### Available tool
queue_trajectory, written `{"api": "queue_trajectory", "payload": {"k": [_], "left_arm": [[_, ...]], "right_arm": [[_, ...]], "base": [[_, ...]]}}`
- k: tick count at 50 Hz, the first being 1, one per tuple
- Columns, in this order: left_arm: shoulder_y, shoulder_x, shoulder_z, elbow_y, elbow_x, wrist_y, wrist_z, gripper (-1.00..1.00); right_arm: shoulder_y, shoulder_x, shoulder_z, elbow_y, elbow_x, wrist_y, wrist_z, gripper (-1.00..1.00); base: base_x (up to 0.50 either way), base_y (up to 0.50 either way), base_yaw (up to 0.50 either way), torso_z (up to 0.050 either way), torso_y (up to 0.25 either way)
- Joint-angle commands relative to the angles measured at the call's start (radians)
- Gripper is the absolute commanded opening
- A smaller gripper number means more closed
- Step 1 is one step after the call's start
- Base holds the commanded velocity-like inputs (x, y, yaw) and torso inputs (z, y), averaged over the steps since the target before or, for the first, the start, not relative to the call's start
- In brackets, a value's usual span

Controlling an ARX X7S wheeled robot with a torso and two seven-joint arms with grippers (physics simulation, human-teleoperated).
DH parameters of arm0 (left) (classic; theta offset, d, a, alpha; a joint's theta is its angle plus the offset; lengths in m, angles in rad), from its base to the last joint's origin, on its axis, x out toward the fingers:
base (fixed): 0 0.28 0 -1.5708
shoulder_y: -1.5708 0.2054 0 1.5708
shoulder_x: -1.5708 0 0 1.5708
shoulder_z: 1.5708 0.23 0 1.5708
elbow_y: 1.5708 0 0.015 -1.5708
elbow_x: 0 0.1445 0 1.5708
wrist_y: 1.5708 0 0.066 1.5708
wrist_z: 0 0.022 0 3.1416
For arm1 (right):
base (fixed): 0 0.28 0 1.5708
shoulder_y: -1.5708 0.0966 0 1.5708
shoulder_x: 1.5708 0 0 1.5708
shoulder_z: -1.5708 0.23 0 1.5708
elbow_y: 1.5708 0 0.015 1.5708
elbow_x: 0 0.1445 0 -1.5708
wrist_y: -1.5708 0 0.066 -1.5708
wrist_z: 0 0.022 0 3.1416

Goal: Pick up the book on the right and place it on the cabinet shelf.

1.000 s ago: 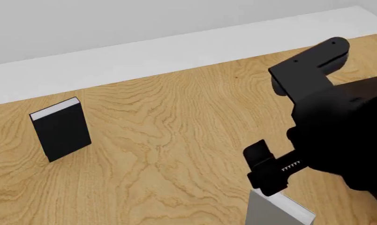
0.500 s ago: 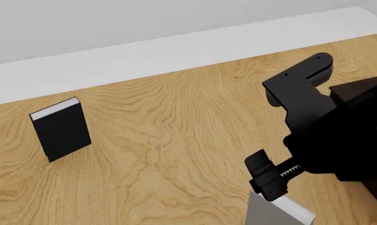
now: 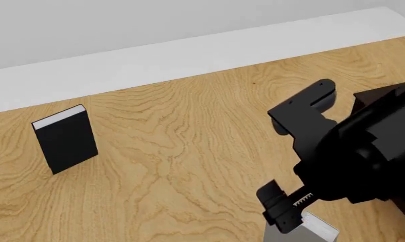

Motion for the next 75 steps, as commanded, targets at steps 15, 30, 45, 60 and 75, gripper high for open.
{"api": "queue_trajectory", "payload": {"k": [15,30,45,60,75], "left_arm": [[0.014,-0.010,0.011,-0.003,-0.010,0.018,-0.014,1.00],[0.022,-0.016,0.014,-0.006,-0.017,0.029,-0.020,1.00],[0.030,-0.022,0.022,-0.005,-0.017,0.038,-0.030,1.00],[0.038,-0.023,0.027,-0.009,-0.021,0.051,-0.034,1.00],[0.044,-0.030,0.035,-0.009,-0.024,0.056,-0.043,1.00]], "right_arm": [[-0.019,-0.072,-0.121,0.135,-0.105,-0.085,-0.141,1.00],[-0.040,-0.142,-0.171,0.279,-0.174,-0.182,-0.230,1.00],[-0.061,-0.162,-0.188,0.322,-0.191,-0.211,-0.257,1.00],[-0.089,-0.190,-0.209,0.384,-0.217,-0.254,-0.289,1.00],[-0.097,-0.203,-0.225,0.429,-0.237,-0.277,-0.315,1.00]], "base": [[0.00,0.00,0.00,0.000,0.000],[0.00,0.00,0.00,0.000,0.000],[0.00,0.00,0.00,0.000,0.000],[0.00,0.00,0.00,0.000,0.000],[0.00,0.00,0.00,0.000,0.000]]}}
